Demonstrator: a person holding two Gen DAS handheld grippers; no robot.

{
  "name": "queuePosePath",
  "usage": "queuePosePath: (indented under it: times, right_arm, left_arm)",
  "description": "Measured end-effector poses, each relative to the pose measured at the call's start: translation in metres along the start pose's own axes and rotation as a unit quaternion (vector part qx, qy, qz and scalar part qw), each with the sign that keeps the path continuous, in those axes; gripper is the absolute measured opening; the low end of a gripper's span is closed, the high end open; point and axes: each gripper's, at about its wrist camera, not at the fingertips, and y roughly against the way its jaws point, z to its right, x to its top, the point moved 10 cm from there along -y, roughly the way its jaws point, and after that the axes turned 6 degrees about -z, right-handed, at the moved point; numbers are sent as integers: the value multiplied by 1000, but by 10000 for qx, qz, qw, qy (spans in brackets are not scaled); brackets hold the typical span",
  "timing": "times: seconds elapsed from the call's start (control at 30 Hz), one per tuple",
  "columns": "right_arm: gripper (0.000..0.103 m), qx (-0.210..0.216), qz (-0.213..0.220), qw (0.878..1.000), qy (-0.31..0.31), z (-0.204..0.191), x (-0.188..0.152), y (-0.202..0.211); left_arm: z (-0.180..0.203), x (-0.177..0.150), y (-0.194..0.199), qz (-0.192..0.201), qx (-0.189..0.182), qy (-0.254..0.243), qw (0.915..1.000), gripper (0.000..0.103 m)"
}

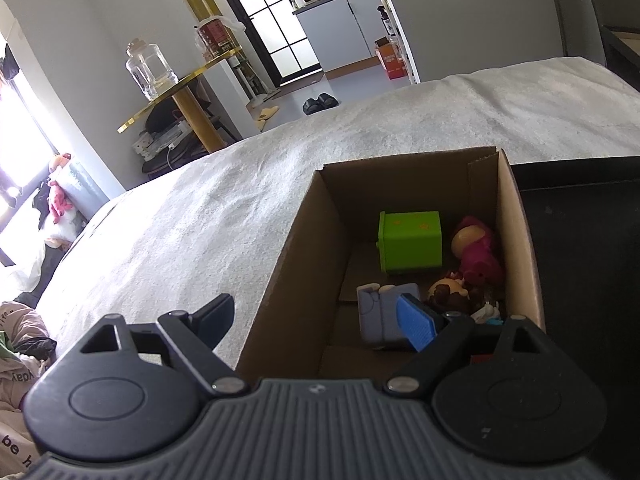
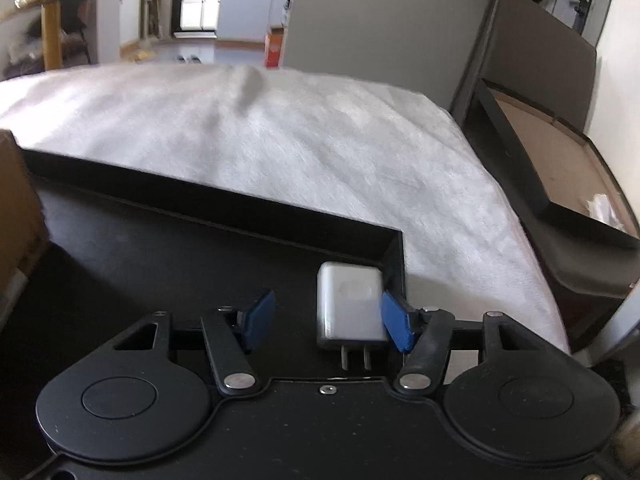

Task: Organize rigid objects
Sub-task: 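Move the right gripper back to the white charger plug, then close the right gripper on the white charger plug and lift it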

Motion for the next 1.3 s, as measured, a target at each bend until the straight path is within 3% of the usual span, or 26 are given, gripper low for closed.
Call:
queuePosePath:
  times: [0.1,0.27,0.5,0.7,1.3]
  right_arm:
    - [59,-103,-47,9997,230,-4,-1,-1]
    - [37,-186,-55,9996,210,3,-2,3]
    - [45,-212,-141,9984,512,-3,-3,-4]
    - [22,136,-309,9992,216,-3,-5,-6]
    - [21,378,-432,9978,321,-21,-39,25]
  left_arm:
    - [1,0,0,1,-30,1,10000,87]
    - [-1,-1,0,7,-62,48,10000,87]
    - [-1,-2,2,27,-124,50,9999,87]
    - [-4,-1,1,25,-112,120,9999,87]
    - [-10,-3,3,61,-272,235,9993,87]
